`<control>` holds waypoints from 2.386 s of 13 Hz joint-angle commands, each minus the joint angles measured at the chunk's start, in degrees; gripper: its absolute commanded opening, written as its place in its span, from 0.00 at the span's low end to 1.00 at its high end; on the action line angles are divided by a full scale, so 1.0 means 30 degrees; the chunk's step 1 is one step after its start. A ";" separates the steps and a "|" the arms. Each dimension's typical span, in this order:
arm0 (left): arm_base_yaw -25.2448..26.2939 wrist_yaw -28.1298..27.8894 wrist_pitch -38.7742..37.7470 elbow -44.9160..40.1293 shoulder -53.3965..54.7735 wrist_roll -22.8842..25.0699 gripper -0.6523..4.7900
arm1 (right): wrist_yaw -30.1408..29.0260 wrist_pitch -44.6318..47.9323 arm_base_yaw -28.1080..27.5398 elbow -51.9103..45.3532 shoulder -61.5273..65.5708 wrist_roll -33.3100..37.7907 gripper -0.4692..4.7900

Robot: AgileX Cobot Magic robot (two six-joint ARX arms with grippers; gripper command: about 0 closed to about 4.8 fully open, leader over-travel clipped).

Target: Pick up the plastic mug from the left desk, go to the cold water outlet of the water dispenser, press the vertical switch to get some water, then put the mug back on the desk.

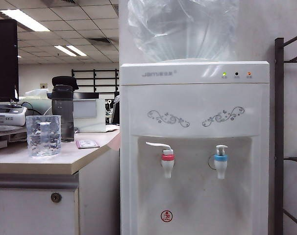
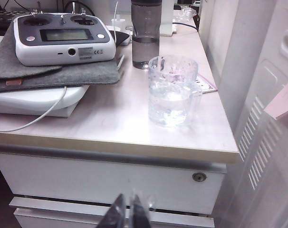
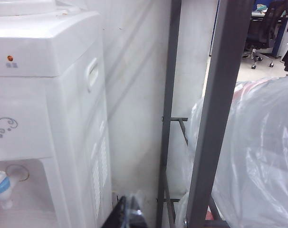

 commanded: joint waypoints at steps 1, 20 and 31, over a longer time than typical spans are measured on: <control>-0.0022 0.0051 0.0284 -0.0007 -0.0022 -0.0058 0.16 | -0.0007 0.0678 0.0022 0.0007 0.0022 0.0015 0.08; -0.0998 0.4335 1.1030 0.7592 1.8374 -0.2630 0.11 | -0.8080 0.0109 0.3519 1.5001 1.2881 0.1297 0.08; -0.2637 0.3723 1.8724 0.7599 2.8501 -0.1421 0.94 | -0.6149 -0.0306 1.2152 1.4987 1.5110 0.0794 0.08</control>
